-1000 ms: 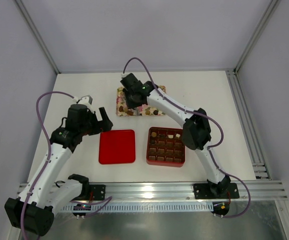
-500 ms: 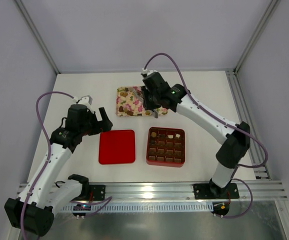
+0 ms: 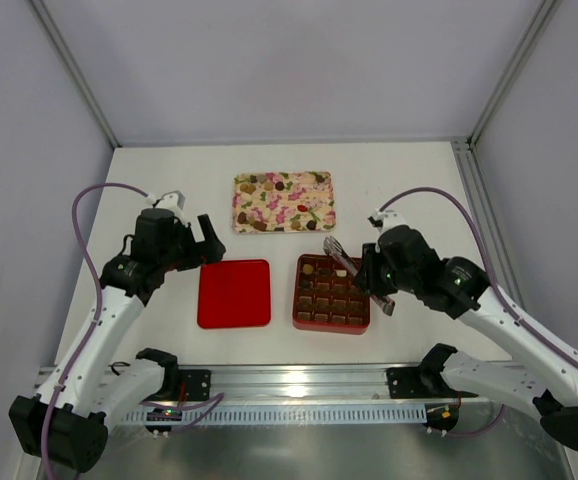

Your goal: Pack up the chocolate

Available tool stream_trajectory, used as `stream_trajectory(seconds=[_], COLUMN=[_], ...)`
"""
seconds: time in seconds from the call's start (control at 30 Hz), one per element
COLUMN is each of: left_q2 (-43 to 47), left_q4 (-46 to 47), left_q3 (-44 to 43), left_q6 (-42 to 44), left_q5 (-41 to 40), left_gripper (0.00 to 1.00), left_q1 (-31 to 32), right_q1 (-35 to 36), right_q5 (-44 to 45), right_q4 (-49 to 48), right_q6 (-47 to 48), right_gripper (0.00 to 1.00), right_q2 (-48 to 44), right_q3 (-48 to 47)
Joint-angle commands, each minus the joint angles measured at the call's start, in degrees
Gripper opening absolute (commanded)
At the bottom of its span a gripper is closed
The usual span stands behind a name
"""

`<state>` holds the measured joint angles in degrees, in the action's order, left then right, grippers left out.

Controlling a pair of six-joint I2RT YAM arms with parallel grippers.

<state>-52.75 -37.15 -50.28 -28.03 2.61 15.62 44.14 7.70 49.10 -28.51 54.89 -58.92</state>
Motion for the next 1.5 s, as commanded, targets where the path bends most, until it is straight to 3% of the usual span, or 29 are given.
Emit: stream_trajectory(seconds=[0.0, 0.7, 0.93, 1.3, 1.47], left_q2=[-0.1, -0.3, -0.2, -0.2, -0.2], left_q4=[0.5, 0.3, 0.2, 0.3, 0.3], left_q3=[-1.5, -1.4, -1.4, -1.4, -1.3], left_q6=[0.3, 0.2, 0.3, 0.3, 0.3], left_q5=[-0.6, -0.9, -0.8, -0.8, -0.8], left_gripper=[1.00, 1.00, 1.00, 1.00, 1.00], left_q1=[-0.2, -0.2, -0.2, -0.2, -0.2], right_q1=[0.2, 3.6, 4.1, 4.5, 4.5], right_q5=[-3.0, -5.7, -5.4, -4.6, -4.4], right_q4=[1.0, 1.4, 0.9, 1.9, 1.9], right_q6=[-3.7, -6.1, -6.4, -6.0, -5.9], right_gripper=[0.22, 0.22, 0.26, 0.43, 0.44], right_q2=[-4.1, -6.3, -5.5, -5.0, -4.8], right_q3=[4.6, 9.8, 10.3, 8.7, 7.1])
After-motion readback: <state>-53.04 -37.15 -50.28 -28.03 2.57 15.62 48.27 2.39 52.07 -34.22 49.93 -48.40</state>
